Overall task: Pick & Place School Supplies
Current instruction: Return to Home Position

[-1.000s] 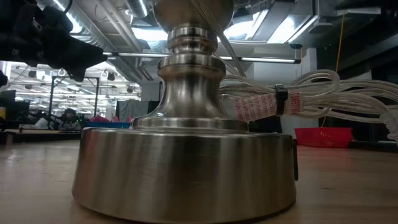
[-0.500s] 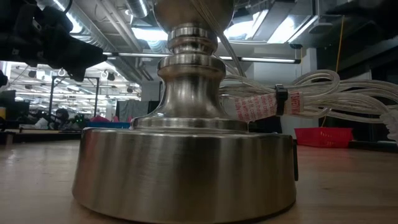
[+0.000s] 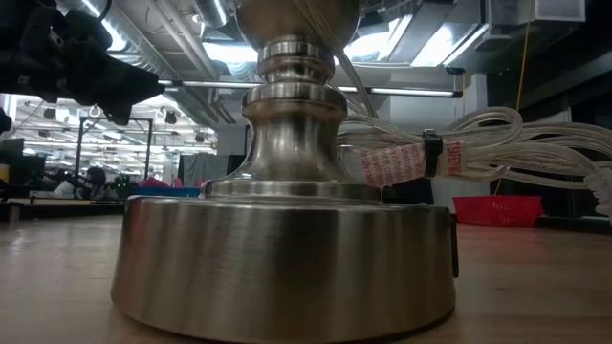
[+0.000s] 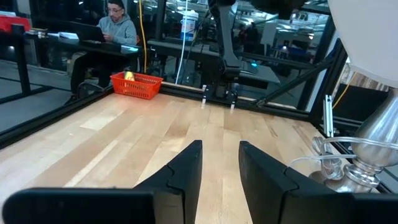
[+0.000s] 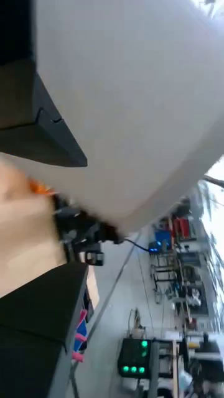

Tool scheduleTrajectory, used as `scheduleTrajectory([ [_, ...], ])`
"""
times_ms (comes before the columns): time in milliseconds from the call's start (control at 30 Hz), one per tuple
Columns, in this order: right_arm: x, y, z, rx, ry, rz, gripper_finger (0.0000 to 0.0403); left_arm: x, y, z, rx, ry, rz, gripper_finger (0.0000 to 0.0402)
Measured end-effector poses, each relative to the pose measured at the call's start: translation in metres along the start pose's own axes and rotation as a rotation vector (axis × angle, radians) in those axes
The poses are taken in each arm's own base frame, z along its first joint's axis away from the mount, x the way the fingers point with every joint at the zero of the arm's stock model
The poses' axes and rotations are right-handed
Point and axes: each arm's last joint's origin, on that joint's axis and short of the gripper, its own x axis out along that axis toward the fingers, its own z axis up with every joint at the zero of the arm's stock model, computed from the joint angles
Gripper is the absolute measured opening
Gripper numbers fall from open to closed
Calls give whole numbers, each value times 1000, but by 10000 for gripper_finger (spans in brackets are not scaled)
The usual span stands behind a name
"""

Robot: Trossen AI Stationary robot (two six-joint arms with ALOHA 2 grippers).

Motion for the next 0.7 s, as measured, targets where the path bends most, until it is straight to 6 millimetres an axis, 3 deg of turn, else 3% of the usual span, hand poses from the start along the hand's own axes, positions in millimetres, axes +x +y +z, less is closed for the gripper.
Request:
scheduleTrajectory([
  [133, 13, -27, -27, -84, 75, 65, 268, 0, 0, 0, 0, 0, 0, 104],
  [267, 11, -63, -47, -74, 120, 112, 268, 0, 0, 0, 0, 0, -1, 103],
  [433, -12, -93, -57, -112, 109, 117, 268, 0, 0, 0, 0, 0, -1, 100],
  [700, -53, -119, -97, -173, 91, 117, 268, 0, 0, 0, 0, 0, -1, 104],
])
